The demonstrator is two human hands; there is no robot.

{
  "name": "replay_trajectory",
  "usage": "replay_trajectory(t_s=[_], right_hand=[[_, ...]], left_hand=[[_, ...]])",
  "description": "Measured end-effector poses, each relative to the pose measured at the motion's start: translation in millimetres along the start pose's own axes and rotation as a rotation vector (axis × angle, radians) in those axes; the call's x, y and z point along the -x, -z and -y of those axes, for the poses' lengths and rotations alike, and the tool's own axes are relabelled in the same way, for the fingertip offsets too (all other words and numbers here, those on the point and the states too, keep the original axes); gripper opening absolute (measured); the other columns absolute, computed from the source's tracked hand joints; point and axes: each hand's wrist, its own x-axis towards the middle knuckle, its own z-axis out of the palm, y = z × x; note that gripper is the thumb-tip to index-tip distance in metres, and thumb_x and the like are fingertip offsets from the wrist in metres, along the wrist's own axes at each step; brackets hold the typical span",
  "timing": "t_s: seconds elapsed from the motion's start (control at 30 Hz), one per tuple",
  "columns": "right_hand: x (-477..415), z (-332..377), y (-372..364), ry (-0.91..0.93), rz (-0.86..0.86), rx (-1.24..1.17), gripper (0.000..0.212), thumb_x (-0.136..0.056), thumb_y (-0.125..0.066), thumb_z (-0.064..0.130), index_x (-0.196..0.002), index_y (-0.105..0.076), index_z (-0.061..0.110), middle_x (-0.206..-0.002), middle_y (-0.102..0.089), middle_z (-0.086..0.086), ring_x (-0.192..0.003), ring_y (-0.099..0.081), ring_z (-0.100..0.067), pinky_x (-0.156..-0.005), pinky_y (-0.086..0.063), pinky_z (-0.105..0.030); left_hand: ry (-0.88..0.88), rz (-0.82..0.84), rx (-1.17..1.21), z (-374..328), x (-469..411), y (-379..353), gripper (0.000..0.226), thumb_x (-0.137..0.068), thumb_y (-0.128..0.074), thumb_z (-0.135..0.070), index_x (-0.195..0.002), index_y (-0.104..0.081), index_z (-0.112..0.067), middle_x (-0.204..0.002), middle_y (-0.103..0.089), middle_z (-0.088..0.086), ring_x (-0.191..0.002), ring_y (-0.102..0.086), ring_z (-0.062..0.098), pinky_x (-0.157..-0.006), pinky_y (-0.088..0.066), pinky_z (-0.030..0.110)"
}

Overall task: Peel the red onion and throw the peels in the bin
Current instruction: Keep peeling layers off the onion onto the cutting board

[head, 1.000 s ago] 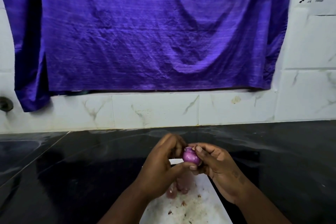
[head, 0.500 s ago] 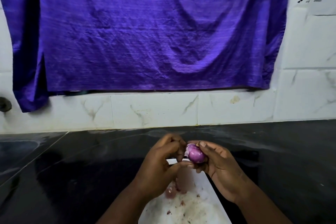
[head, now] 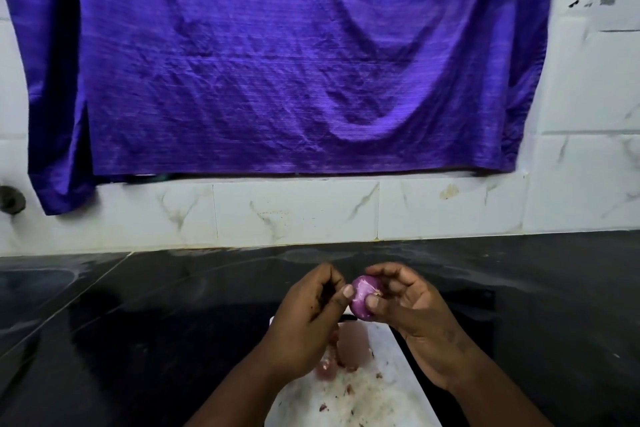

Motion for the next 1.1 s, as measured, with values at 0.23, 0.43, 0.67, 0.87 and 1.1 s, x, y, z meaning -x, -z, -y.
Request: replay_trajectory(t_s=[0.23,0.43,0.67,0.87,1.1], right_hand=[[0,3,1,0.012,-0.005,-0.059,0.059,-0.064,-0.094,0.028,-0.117,-0.073,0.013,-0.118,-0.073,-0.020,-0.103,-0.072,-0.028,-0.080,-0.060,-0.032],[-2,-3,2,0.029,-0.001,-0.012,0.053,-0.068,-0.091,0.017,-0.118,-0.074,0.013,-0.121,-0.074,-0.017,-0.110,-0.071,-0.029,-0.088,-0.058,-0.033],[-2,-4,1,0.058,-0.029,0.152,0.047,-0.065,-0.089,0.006,-0.110,-0.078,0.018,-0.113,-0.077,-0.011,-0.106,-0.074,-0.027,-0.090,-0.059,-0.035],[-3,-6,0,0.099,-0.041,0.211,0.046,-0.063,-0.087,0.004,-0.108,-0.075,0.007,-0.104,-0.078,-0.014,-0.093,-0.075,-0.023,-0.077,-0.060,-0.028],[-3,-4,-2,0.116,-0.057,0.182,0.042,-0.067,-0.087,0.005,-0.107,-0.077,0.011,-0.105,-0.078,-0.013,-0.098,-0.075,-0.027,-0.081,-0.062,-0.034]], left_hand=[[0.007,-0.111,-0.161,11,-5,9,0.019,-0.104,-0.062,-0.024,-0.087,-0.056,-0.029,-0.078,-0.061,-0.012,-0.068,-0.054,0.003,-0.063,-0.050,0.032],[-0.047,-0.058,-0.179,2,-3,4,0.013,-0.090,-0.063,-0.022,-0.096,-0.071,-0.031,-0.096,-0.070,-0.011,-0.089,-0.069,0.013,-0.075,-0.059,0.033],[-0.181,-0.143,-0.422,1,-1,6,0.013,-0.087,-0.067,-0.043,-0.089,-0.071,-0.031,-0.086,-0.065,-0.017,-0.084,-0.066,0.006,-0.069,-0.054,0.023],[-0.314,-0.171,-0.683,-2,0,6,0.016,-0.089,-0.065,-0.045,-0.087,-0.071,-0.030,-0.080,-0.065,-0.016,-0.073,-0.059,0.003,-0.061,-0.052,0.026],[-0.231,-0.172,-0.578,-4,-1,2,0.018,-0.090,-0.063,-0.044,-0.087,-0.071,-0.028,-0.080,-0.066,-0.013,-0.074,-0.063,0.006,-0.064,-0.054,0.032]])
